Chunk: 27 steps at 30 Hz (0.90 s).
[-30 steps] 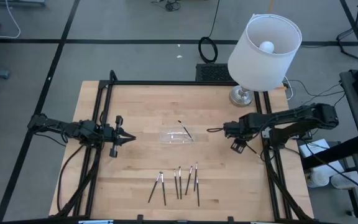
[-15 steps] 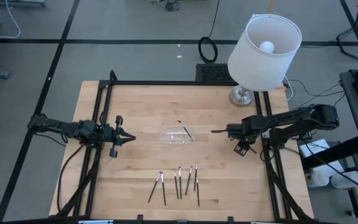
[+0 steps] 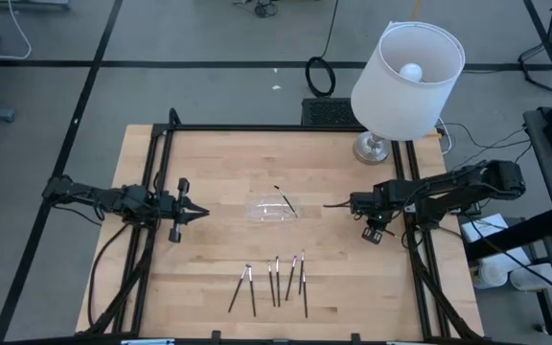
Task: Pick & Place Makeup Supplies
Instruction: Put the makeup brush into the transparent organizer
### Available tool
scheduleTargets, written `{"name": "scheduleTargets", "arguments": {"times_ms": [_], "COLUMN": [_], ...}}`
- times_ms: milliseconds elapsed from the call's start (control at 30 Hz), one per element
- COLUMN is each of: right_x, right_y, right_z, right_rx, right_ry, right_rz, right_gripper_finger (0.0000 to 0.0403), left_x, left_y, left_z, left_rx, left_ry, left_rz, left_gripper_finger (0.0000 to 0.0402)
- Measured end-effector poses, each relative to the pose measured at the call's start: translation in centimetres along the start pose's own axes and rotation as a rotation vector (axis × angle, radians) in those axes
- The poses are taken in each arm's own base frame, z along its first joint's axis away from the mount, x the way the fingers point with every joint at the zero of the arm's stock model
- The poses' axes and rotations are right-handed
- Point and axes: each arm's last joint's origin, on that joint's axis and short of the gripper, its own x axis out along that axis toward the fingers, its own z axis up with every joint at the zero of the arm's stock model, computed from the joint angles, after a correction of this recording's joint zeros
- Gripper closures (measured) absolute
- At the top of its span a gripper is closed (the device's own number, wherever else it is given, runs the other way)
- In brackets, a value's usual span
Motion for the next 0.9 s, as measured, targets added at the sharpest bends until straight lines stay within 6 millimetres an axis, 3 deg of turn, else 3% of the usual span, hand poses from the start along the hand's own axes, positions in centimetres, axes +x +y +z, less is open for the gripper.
{"name": "scheduleTargets", "arguments": {"times_ms": [233,567,733,900], "right_x": [-0.7,-2.0,-1.6,-3.0], "right_y": [2.0,6.6,7.8,10.1], "right_z": [0.4,3.1,3.7,5.1], "right_rx": [-0.134,-0.376,-0.413,-0.475], "right_ry": [-0.086,-0.448,-0.412,-0.446], "right_rz": [-0.008,0.187,0.169,0.181], "right_gripper_finger": [0.0398,0.0402,0.0402,0.0403], "left_x": [0.0,0.0,0.0,0.0], "left_y": [0.0,0.0,0.0,0.0], "left_z": [0.0,0.0,0.0,0.0], "left_rx": [0.0,0.0,-0.001,0.0], "left_ry": [0.0,0.0,-0.002,-0.003], "left_rz": [0.0,0.0,0.0,0.001], "left_gripper_finger": [0.0371,0.0371,0.0371,0.0371]}}
